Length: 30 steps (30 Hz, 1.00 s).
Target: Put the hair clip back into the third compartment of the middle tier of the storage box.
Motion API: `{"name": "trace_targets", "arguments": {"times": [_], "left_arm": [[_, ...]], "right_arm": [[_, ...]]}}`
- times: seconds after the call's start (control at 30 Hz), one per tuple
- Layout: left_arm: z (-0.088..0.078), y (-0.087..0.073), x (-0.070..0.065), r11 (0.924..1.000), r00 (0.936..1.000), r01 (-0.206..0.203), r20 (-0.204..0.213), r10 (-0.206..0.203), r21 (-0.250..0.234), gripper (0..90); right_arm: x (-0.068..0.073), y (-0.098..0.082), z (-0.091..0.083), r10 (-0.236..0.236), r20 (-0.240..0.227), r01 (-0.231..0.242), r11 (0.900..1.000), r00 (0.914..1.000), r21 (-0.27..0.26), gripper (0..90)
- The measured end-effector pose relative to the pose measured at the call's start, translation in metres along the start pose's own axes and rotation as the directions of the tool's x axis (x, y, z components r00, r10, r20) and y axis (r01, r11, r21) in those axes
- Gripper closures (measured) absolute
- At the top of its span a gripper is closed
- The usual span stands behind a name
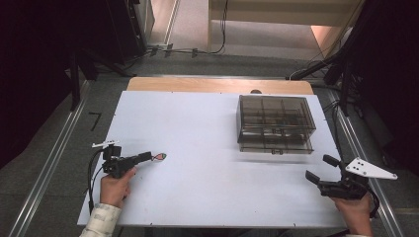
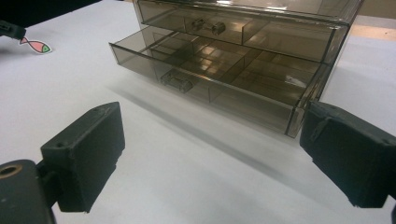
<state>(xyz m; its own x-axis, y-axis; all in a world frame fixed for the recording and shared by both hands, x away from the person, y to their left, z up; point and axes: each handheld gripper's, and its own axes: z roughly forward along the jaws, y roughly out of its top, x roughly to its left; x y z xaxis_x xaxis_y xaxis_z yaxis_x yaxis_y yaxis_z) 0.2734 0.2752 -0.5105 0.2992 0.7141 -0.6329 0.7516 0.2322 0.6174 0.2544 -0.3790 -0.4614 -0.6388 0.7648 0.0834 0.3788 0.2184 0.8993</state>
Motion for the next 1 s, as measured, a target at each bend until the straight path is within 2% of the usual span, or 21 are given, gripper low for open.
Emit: {"name": "trace_targets", "arguments": {"times": [0.2,0.33,0.57,0.7,0.73,0.77,0.8,0.83,0.87,0.9,0.93,0.97,1.0], "left_arm": [[-0.002,-0.002,-0.003,0.9998,0.9998,-0.007,0.020,0.007,-0.019,90.0],[-0.009,-0.005,-0.004,0.9990,0.9998,-0.011,0.017,0.012,-0.042,90.0],[-0.024,-0.008,-0.018,0.9952,0.9982,-0.047,0.033,0.050,-0.086,90.0],[-0.034,-0.008,-0.034,0.9898,0.9954,-0.084,0.035,0.089,-0.115,90.0],[-0.038,-0.007,-0.044,0.9865,0.9929,-0.108,0.038,0.113,-0.123,90.0],[-0.038,-0.007,-0.044,0.9865,0.9929,-0.108,0.038,0.113,-0.123,90.0],[-0.040,-0.006,-0.052,0.9833,0.9903,-0.125,0.043,0.132,-0.132,90.0],[-0.043,-0.003,-0.067,0.9782,0.9857,-0.156,0.043,0.163,-0.138,90.0],[-0.043,-0.003,-0.067,0.9782,0.9857,-0.156,0.043,0.163,-0.138,90.0],[-0.045,0.000,-0.080,0.9733,0.9805,-0.183,0.046,0.191,-0.138,90.0],[-0.046,0.001,-0.087,0.9707,0.9780,-0.194,0.049,0.203,-0.142,90.0],[-0.046,0.001,-0.087,0.9707,0.9780,-0.194,0.049,0.203,-0.142,90.0],[-0.046,0.004,-0.097,0.9663,0.9732,-0.214,0.055,0.223,-0.143,90.0]], "right_arm": [[0.000,0.000,0.000,-0.001,0.000,0.001,1.000,1.0000,0.000,5.4],[0.000,0.000,-0.001,-0.004,0.000,0.004,1.000,1.0000,-0.007,8.2],[0.001,0.000,0.000,-0.007,-0.003,0.007,1.000,1.0000,-0.006,8.2],[0.000,0.000,0.000,-0.009,-0.003,0.009,1.000,1.0000,-0.011,8.2],[0.001,0.000,0.000,-0.009,-0.003,0.009,1.000,1.0000,-0.011,8.2],[0.001,0.000,0.000,-0.009,-0.004,0.009,1.000,1.0000,-0.011,8.2],[0.001,0.000,0.000,-0.007,-0.004,0.007,1.000,1.0000,-0.010,8.2],[0.001,0.000,0.000,-0.006,-0.004,0.006,1.000,1.0000,-0.010,8.2],[0.000,0.000,0.000,-0.008,-0.004,0.008,1.000,1.0000,-0.011,8.2],[0.000,0.000,0.000,-0.006,-0.005,0.006,1.000,1.0000,-0.012,8.2],[0.000,0.000,0.000,-0.005,-0.006,0.004,1.000,1.0000,-0.012,8.2],[0.000,0.000,0.000,-0.005,-0.006,0.004,1.000,1.0000,-0.012,8.2],[0.000,0.000,-0.001,-0.003,-0.007,0.003,1.000,1.0000,-0.013,8.2]]}}
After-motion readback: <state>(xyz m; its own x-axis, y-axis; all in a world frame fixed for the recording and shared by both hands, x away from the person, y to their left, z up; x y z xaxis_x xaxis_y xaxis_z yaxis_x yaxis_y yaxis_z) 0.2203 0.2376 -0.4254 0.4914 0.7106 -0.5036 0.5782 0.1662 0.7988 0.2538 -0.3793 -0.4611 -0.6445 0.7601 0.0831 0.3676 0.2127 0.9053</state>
